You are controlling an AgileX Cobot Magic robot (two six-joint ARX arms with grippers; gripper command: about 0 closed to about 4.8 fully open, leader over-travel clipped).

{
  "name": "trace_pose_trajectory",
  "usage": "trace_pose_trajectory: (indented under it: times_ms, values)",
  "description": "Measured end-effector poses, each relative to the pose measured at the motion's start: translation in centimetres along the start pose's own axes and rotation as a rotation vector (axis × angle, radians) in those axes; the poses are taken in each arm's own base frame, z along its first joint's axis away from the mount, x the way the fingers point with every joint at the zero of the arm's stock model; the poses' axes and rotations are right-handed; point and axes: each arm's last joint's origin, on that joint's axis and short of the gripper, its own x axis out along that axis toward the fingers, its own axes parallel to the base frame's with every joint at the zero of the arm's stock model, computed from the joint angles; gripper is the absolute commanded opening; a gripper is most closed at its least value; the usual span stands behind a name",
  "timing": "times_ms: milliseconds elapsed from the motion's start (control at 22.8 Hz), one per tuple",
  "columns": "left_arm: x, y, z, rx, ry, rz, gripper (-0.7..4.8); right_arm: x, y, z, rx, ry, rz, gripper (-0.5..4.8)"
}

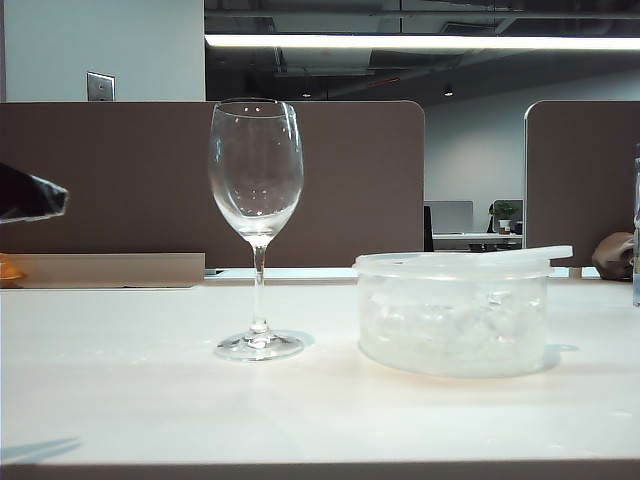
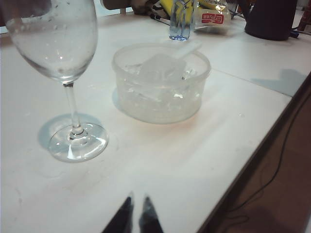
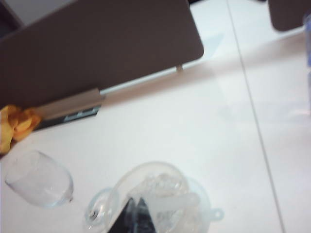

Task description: Pick up an ice shovel filled with ice cubes and pour the ice from the shovel into the glass.

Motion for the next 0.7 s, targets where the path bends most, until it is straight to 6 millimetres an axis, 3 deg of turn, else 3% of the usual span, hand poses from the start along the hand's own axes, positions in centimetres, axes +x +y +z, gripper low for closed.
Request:
trace_pose_trajectory:
  times_ms: [88, 132, 175, 307, 395, 483, 702]
  values:
    - [0.0, 0.0, 0.0, 0.000, 0.000, 0.000, 0.29, 2.4, -0.2, 0.4, 0.065, 0.127, 0.033, 0.59]
    - [0.0, 0.0, 0.0, 0.000, 0.000, 0.000, 0.29, 3.3, -0.3, 0.5, 0.106, 0.162, 0.049, 1.22]
    - [0.0, 0.0, 0.0, 0.000, 0.000, 0.000, 0.29, 5.6, -0.7, 0.7, 0.219, 0.218, 0.072, 1.28]
    - [0.0, 0.0, 0.0, 0.000, 0.001, 0.000, 0.29, 9.0, -1.7, 0.6, 0.360, 0.286, 0.035, 1.25]
    - [0.0, 0.0, 0.0, 0.000, 0.000, 0.000, 0.29, 11.8, -2.6, 0.1, 0.426, 0.320, 0.005, 0.88]
    - [0.0, 0.0, 0.0, 0.000, 0.000, 0.000, 0.29, 13.5, -3.8, -1.4, 0.550, 0.283, 0.006, 0.84]
    - [0.0, 0.0, 0.0, 0.000, 0.000, 0.000, 0.29, 14.1, -5.5, -4.7, 0.699, 0.214, -0.036, 0.85]
